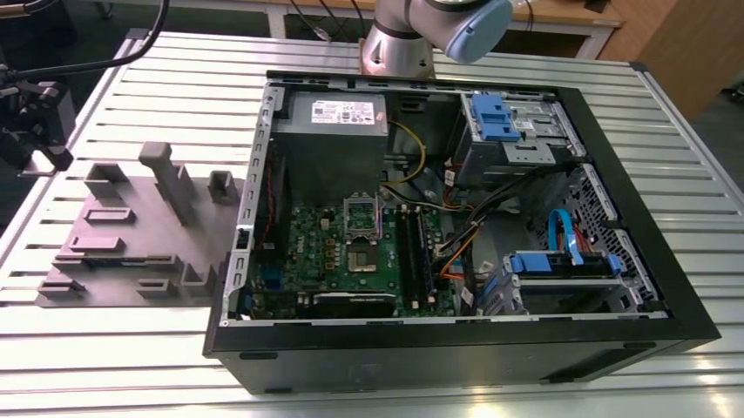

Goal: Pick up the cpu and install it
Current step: 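Pick up the cpu and move it towards the insertion slot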

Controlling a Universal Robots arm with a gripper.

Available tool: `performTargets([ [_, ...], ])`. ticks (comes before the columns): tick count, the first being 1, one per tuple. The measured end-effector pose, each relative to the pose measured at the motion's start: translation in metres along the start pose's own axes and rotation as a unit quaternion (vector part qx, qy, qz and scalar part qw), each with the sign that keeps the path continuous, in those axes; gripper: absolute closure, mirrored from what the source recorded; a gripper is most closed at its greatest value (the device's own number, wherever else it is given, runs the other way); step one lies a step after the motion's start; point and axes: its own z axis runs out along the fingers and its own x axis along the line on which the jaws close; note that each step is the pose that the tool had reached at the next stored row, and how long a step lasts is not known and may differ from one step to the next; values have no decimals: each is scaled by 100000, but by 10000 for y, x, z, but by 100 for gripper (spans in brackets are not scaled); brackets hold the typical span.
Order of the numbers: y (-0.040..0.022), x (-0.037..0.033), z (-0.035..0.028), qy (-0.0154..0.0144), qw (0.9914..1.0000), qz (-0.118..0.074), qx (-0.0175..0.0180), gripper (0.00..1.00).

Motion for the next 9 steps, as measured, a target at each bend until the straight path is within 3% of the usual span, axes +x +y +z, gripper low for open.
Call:
performTargets([
  [9, 1, 0, -28, -12, 100000, 1, -7, 53],
])
